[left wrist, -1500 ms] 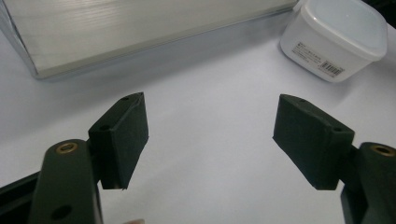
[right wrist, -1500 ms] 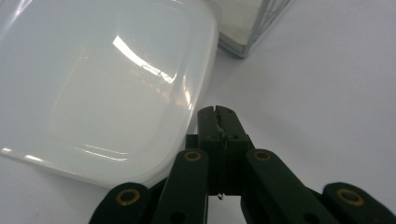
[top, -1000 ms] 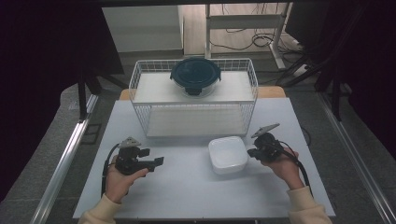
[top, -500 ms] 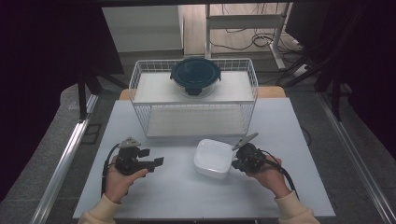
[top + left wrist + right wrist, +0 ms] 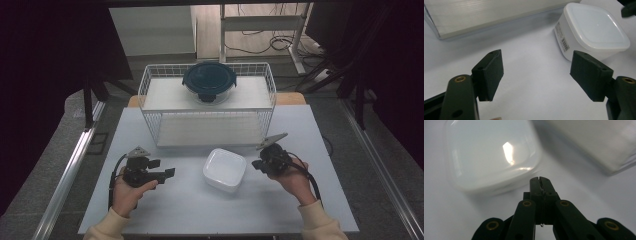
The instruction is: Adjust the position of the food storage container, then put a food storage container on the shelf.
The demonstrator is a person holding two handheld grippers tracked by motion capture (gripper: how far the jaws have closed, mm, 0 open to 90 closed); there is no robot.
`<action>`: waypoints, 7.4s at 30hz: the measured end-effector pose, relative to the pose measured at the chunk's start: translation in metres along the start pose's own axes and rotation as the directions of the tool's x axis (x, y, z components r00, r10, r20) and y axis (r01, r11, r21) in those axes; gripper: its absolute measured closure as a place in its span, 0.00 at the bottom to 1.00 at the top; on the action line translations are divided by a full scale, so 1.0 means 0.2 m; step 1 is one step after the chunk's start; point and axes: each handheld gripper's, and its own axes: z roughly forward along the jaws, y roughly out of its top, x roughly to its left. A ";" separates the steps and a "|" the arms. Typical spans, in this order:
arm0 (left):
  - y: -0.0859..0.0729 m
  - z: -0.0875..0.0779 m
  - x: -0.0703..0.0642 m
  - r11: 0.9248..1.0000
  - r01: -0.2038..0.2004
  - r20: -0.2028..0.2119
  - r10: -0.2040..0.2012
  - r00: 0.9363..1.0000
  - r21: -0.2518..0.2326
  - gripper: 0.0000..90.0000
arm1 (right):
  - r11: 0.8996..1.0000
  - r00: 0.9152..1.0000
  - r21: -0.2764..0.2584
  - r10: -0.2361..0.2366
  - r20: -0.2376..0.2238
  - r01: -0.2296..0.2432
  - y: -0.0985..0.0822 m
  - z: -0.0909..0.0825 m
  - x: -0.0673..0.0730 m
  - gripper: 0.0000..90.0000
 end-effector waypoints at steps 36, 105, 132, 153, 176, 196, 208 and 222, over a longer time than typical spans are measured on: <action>-0.01 -0.01 0.01 1.000 0.013 -0.006 -0.013 1.000 0.000 0.29 | 0.994 0.993 0.035 -0.106 -0.043 0.107 0.03 0.15 0.09 0.99; 0.00 -0.07 -0.18 0.997 0.076 0.164 -0.073 0.984 -0.012 0.28 | 0.923 0.924 -0.207 0.262 -0.279 -0.324 -0.17 0.00 0.23 0.30; -0.06 0.17 -0.18 0.967 0.223 0.276 -0.250 0.928 0.123 0.35 | 0.896 0.860 -0.109 0.369 -0.354 -0.429 -0.13 0.14 0.27 0.41; -0.11 0.25 -0.16 0.931 0.326 0.335 -0.364 0.869 0.165 0.73 | 0.843 0.771 -0.048 0.464 -0.436 -0.535 -0.16 0.20 0.27 0.70; -0.09 0.14 -0.20 0.958 0.268 0.348 -0.286 0.893 0.102 0.88 | 0.824 0.720 -0.053 0.459 -0.520 -0.563 -0.19 0.12 0.24 0.88; -0.04 0.05 -0.25 0.976 0.216 0.357 -0.216 0.909 0.040 0.89 | 0.857 0.785 -0.147 0.367 -0.500 -0.494 -0.14 0.01 0.28 0.88; -0.01 0.01 -0.27 0.982 0.191 0.350 -0.183 0.919 0.012 0.89 | 0.872 0.822 -0.198 0.313 -0.475 -0.447 -0.09 -0.06 0.30 0.89; 0.04 -0.04 -0.27 0.985 0.174 0.345 -0.156 0.925 -0.020 0.89 | 0.879 0.842 -0.235 0.272 -0.467 -0.415 -0.04 -0.10 0.30 0.89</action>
